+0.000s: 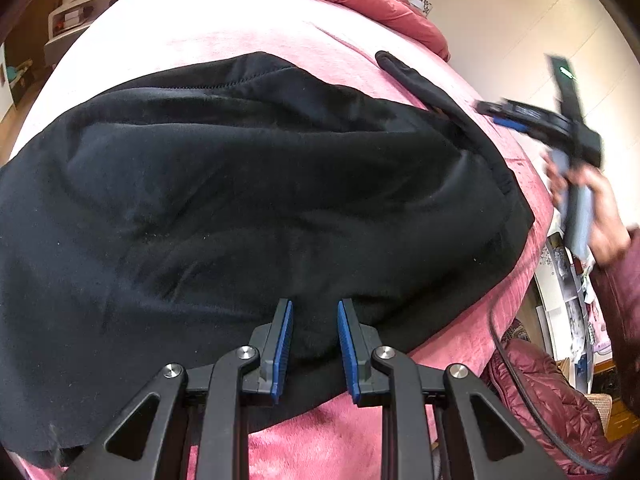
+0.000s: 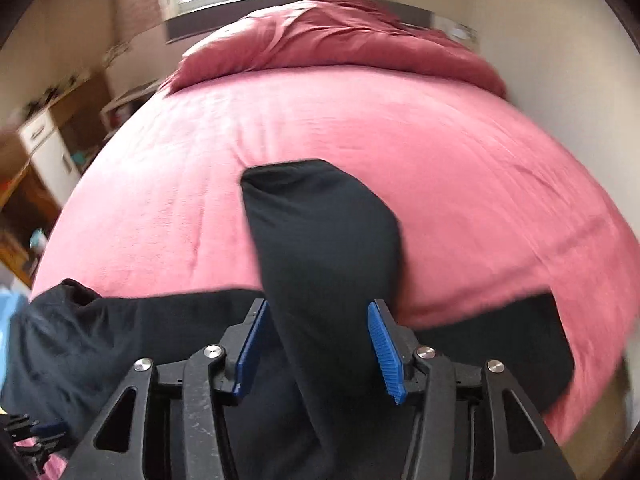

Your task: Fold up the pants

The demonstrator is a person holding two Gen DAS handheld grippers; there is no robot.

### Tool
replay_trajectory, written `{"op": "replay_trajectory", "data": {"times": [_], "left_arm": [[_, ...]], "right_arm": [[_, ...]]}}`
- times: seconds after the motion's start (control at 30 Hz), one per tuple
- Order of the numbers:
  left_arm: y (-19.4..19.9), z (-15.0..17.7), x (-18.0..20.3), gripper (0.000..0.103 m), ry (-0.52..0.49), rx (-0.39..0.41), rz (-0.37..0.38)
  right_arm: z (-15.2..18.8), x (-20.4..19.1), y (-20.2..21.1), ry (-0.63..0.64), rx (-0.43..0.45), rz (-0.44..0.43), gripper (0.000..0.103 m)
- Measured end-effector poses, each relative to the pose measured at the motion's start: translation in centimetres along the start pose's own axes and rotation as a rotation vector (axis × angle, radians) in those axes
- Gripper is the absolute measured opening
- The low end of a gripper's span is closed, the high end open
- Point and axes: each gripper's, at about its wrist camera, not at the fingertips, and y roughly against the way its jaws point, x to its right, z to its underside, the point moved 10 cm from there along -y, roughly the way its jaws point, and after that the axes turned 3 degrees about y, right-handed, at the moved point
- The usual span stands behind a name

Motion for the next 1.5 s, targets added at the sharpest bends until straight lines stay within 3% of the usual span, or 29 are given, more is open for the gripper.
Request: {"op": "replay_trajectory", "data": {"times": [0.13, 0.23, 0.27, 0.3, 0.33, 0.4, 0.5, 0.67, 0.8, 0.93, 1.07, 1.17, 1.23, 1.3, 1.47, 1.5], "left_arm": [[0.1, 0.1, -0.1, 0.023, -0.006, -0.001, -0.002], [0.1, 0.0, -0.1, 0.023, 0.003, -0.006, 0.002], [0.1, 0.0, -0.1, 0.023, 0.003, -0.007, 0.002], [0.2, 0.0, -0.1, 0.023, -0.001, -0.007, 0.001], [0.2, 0.0, 0.0, 0.023, -0.004, -0.006, 0.000], [0.2, 0.0, 0.1, 0.023, -0.018, -0.003, -0.005], [0.2, 0.0, 0.5, 0.023, -0.041, 0.003, -0.005], [0.4, 0.2, 1.5, 0.027, -0.081, 0.004, 0.006], [0.5, 0.4, 2.0, 0.027, -0.094, 0.001, 0.009], [0.7, 0.4, 2.8, 0.027, -0.130, 0.004, 0.007], [0.6, 0.3, 3.5, 0.027, -0.158, -0.008, -0.007], [0.4, 0.1, 4.0, 0.027, -0.159, -0.017, -0.011], [0.5, 0.3, 4.4, 0.028, -0.174, -0.017, -0.013], [0.4, 0.5, 4.6, 0.028, -0.188, -0.020, -0.025], [0.2, 0.8, 4.7, 0.028, -0.175, -0.031, -0.025], [0.2, 0.8, 4.7, 0.028, -0.176, -0.031, -0.029]], "right_arm": [[-1.5, -3.4, -5.4, 0.102, -0.101, -0.031, 0.052], [-1.3, -3.5, -8.2, 0.180, -0.157, 0.100, 0.049], [-1.1, -3.2, -8.7, 0.194, -0.177, 0.137, 0.045], [-1.0, -2.8, -9.1, 0.198, -0.197, 0.149, 0.023], [-1.0, -2.6, -9.1, 0.187, -0.198, 0.143, 0.012], [-1.4, -1.8, -7.7, 0.135, -0.163, 0.116, 0.007], [-1.9, 0.7, -3.6, -0.001, -0.075, 0.052, 0.007], [0.3, 8.4, 3.8, -0.352, 0.045, -0.081, 0.007], [5.7, 15.7, 7.2, -0.666, 0.111, -0.144, 0.007], [13.5, 21.0, 6.8, -0.929, 0.091, -0.180, 0.007], [18.7, 22.6, 4.5, -1.052, 0.049, -0.235, 0.008], [21.3, 22.6, 3.3, -1.079, 0.034, -0.227, 0.017], [22.0, 23.1, 2.5, -1.116, 0.037, -0.244, 0.032], [22.2, 23.6, 2.2, -1.135, 0.065, -0.256, 0.035], [20.9, 26.2, 2.2, -1.108, 0.089, -0.187, 0.033], [20.9, 27.0, 2.4, -1.095, 0.072, -0.144, 0.015]]}}
